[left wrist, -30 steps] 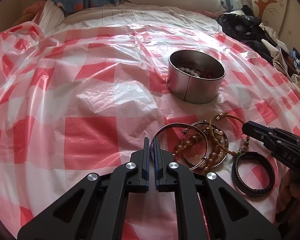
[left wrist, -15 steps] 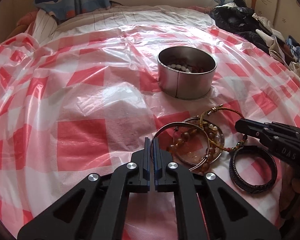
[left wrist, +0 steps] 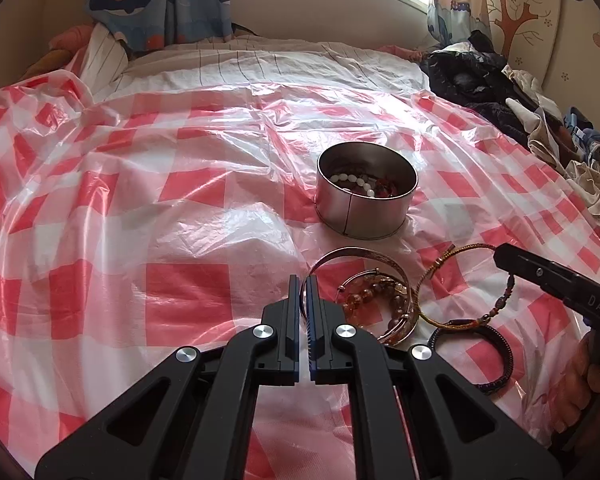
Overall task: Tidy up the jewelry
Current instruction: 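Grasp the gold bead bangle with the right tool, then carry the gold bead bangle into the silver tin and open the right tool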
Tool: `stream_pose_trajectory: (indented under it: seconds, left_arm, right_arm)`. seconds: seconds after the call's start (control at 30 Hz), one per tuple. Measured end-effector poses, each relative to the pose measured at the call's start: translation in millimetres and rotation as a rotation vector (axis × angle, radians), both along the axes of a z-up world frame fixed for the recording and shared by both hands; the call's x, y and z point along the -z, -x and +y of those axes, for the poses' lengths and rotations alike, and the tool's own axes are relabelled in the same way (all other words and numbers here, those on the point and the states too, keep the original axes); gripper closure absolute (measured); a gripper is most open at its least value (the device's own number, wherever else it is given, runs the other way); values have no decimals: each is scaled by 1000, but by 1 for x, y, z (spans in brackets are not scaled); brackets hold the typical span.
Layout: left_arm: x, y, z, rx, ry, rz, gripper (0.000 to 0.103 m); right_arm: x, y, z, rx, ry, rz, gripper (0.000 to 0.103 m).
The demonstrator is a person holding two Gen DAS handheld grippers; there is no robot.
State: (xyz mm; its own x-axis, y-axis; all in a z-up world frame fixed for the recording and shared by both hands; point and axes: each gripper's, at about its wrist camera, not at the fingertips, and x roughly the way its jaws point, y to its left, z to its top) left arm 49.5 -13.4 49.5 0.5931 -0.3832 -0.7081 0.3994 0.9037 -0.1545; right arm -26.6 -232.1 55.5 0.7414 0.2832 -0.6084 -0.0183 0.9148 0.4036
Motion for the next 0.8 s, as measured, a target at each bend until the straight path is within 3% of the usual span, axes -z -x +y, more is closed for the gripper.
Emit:
stream_pose_trajectory:
  seconds: [0.33, 0.57, 0.6, 0.67, 0.8]
  left_arm:
    - [-5, 2, 4, -2, 11, -9, 100]
    - [0, 0, 0, -1, -1, 3, 100]
    - [1, -1, -1, -1, -3, 6, 100]
    - [4, -2, -2, 1, -9, 15, 100]
    - [12, -3, -3, -7, -27, 28, 100]
  right_arm:
    - [-8, 5, 0, 4, -16, -38, 97]
    - [4, -2, 0, -3, -33, 22, 95]
    - [8, -4, -1, 0, -34, 40, 89]
    - [15, -7, 0, 8, -22, 76, 44]
    - [26, -11, 3, 13, 21, 125, 43]
